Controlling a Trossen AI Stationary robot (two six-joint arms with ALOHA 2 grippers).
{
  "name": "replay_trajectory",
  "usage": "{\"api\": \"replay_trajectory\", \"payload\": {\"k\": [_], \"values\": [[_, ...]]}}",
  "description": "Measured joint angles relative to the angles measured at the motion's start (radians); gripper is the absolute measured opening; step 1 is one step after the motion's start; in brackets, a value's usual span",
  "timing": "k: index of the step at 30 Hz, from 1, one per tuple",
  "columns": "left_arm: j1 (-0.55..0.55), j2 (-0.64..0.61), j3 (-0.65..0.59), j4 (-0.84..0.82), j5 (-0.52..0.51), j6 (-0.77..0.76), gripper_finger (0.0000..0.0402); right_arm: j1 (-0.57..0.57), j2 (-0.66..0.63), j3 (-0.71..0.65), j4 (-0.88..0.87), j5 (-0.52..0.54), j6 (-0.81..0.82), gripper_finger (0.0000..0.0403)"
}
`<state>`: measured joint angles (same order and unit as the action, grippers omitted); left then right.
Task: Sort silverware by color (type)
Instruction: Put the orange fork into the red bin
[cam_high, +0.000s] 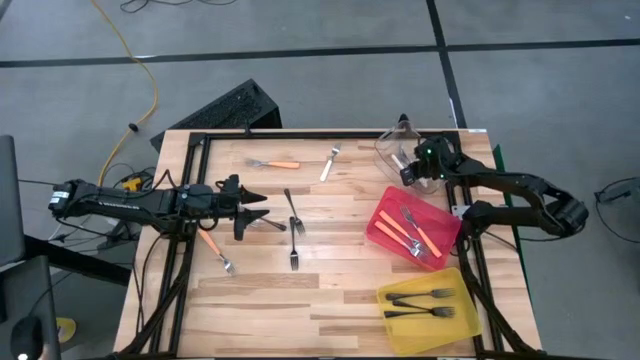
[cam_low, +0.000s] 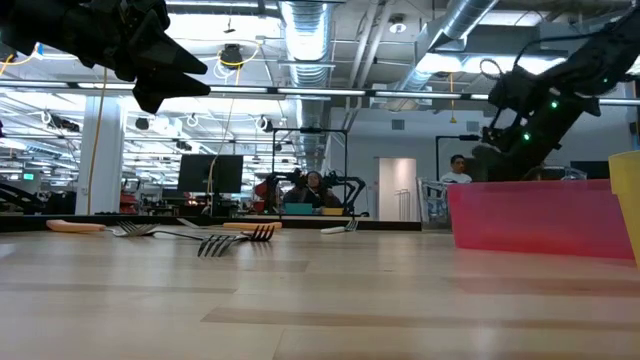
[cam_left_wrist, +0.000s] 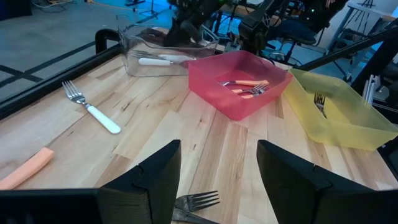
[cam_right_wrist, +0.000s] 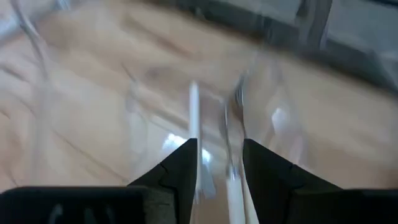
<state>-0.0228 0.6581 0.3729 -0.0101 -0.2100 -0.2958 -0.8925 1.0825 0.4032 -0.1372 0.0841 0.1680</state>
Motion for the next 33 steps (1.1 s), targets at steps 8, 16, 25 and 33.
{"api": "replay_trajectory", "payload": {"k": [8, 16, 25, 33], "values": [[0.0, 0.0, 0.0, -0.027, 0.004, -0.011, 0.0195, 0.003, -0.047, 0.121, -0.104, -0.007, -0.02, 0.0149], [0.0, 0.0, 0.0, -0.141, 0.004, -0.011, 0.0195, 0.018, -0.119, 0.23, -0.201, -0.151, -0.019, 0.015], [-0.004, 0.032, 0.0, -0.207, 0.094, 0.077, 0.0195, 0.141, -0.206, 0.273, -0.206, -0.175, -0.018, 0.015], [-0.06, 0.126, 0.0, -0.198, 0.081, 0.08, 0.0195, 0.264, -0.219, 0.273, -0.207, -0.176, 0.029, 0.015]]}}
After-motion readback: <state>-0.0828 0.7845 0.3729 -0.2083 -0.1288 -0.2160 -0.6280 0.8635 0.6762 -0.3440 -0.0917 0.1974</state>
